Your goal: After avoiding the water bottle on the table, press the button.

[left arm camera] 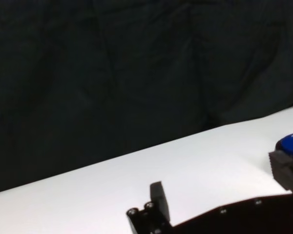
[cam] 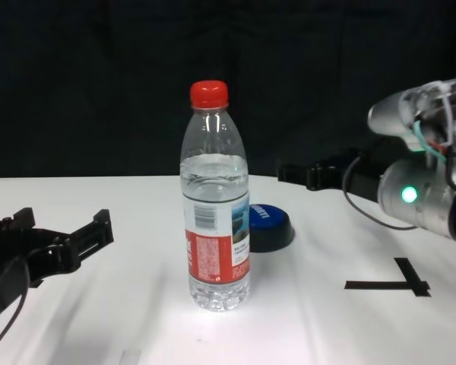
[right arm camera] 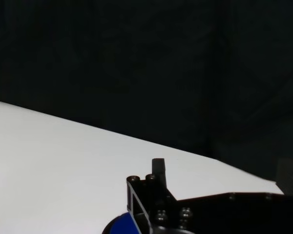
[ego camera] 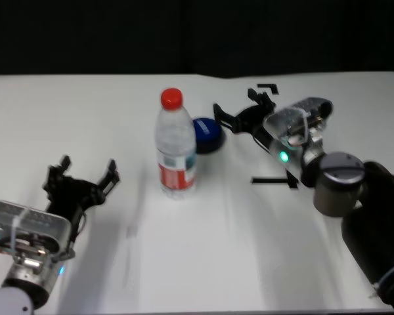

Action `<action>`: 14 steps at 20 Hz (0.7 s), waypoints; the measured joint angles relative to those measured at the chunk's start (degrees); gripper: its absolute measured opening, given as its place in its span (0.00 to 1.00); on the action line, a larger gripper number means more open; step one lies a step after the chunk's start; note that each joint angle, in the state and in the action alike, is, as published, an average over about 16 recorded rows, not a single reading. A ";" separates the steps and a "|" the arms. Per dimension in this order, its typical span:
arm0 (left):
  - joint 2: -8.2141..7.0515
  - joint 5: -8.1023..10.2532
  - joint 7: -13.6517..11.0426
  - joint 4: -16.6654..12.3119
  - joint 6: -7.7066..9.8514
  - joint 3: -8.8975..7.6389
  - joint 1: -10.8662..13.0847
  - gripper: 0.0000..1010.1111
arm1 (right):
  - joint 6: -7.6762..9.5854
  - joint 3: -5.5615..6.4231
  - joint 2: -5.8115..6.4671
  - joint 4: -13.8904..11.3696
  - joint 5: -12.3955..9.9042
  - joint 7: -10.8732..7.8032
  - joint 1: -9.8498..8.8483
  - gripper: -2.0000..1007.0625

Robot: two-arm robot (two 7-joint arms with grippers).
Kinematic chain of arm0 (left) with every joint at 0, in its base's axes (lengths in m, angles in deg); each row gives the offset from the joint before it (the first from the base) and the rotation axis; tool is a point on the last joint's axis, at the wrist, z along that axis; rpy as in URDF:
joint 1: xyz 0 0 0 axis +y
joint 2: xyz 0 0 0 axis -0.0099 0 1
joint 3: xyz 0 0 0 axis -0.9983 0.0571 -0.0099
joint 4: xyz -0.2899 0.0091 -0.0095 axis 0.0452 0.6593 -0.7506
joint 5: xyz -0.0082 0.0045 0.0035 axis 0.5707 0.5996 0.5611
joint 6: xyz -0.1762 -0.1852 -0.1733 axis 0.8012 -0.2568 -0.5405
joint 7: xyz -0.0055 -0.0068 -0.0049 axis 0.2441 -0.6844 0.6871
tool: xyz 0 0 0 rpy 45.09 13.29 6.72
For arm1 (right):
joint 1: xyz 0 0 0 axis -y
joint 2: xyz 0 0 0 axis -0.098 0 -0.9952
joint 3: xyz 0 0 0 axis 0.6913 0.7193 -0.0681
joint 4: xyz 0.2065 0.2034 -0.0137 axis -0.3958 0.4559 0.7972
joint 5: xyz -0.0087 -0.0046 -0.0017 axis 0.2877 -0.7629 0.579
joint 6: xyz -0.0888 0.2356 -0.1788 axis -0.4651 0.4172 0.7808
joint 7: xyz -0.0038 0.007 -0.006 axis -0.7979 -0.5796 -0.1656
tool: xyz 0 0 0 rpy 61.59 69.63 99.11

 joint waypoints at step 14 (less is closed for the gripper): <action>0.00 0.00 0.00 0.00 0.00 0.00 0.00 0.99 | 2.59 0.53 1.85 -12.52 -0.30 2.72 -7.62 1.00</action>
